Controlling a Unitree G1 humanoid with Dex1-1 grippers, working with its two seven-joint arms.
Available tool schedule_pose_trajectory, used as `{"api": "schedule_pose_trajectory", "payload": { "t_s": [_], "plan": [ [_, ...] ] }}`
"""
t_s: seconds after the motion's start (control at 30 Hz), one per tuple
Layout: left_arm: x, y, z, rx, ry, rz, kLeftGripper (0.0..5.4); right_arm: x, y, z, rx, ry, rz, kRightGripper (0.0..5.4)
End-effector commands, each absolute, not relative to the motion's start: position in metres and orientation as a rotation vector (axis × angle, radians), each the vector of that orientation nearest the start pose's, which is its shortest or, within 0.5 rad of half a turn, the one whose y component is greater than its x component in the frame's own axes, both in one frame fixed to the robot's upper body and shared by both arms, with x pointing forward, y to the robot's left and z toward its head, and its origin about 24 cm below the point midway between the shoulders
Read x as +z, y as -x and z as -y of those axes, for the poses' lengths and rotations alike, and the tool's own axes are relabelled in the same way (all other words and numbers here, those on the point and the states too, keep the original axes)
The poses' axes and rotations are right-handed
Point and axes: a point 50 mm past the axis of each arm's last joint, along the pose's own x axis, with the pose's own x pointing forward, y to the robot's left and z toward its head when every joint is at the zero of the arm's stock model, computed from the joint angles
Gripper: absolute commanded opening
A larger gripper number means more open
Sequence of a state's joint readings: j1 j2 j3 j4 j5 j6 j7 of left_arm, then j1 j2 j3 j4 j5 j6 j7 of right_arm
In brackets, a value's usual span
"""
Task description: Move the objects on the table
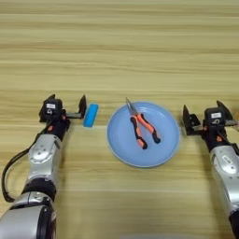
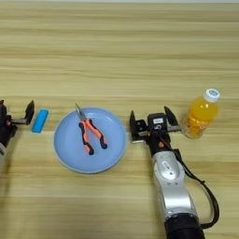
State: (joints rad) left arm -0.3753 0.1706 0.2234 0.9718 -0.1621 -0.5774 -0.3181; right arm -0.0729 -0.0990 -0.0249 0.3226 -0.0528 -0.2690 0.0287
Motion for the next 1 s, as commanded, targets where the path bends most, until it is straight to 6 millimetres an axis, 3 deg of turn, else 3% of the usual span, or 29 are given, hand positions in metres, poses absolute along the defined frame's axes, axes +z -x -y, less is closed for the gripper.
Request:
{"api": "schedule_pose_trajectory", "payload": {
  "t_s": [0.03, 0.87, 1.0],
  "plan": [
    [-0.006, -0.292, -0.215, -0.061, 0.026, 0.029, 5.40, 0.010, -0.264, 0.169, 0.042, 0.149, 0.004, 5.35],
    [-0.005, -0.293, -0.214, -0.066, 0.026, 0.028, 5.40, -0.014, -0.266, 0.167, 0.062, 0.084, -0.096, 5.35],
    [-0.005, -0.293, -0.214, -0.065, 0.027, 0.029, 5.40, -0.017, -0.266, 0.167, 0.066, 0.075, -0.109, 4.95]
  ]
}}
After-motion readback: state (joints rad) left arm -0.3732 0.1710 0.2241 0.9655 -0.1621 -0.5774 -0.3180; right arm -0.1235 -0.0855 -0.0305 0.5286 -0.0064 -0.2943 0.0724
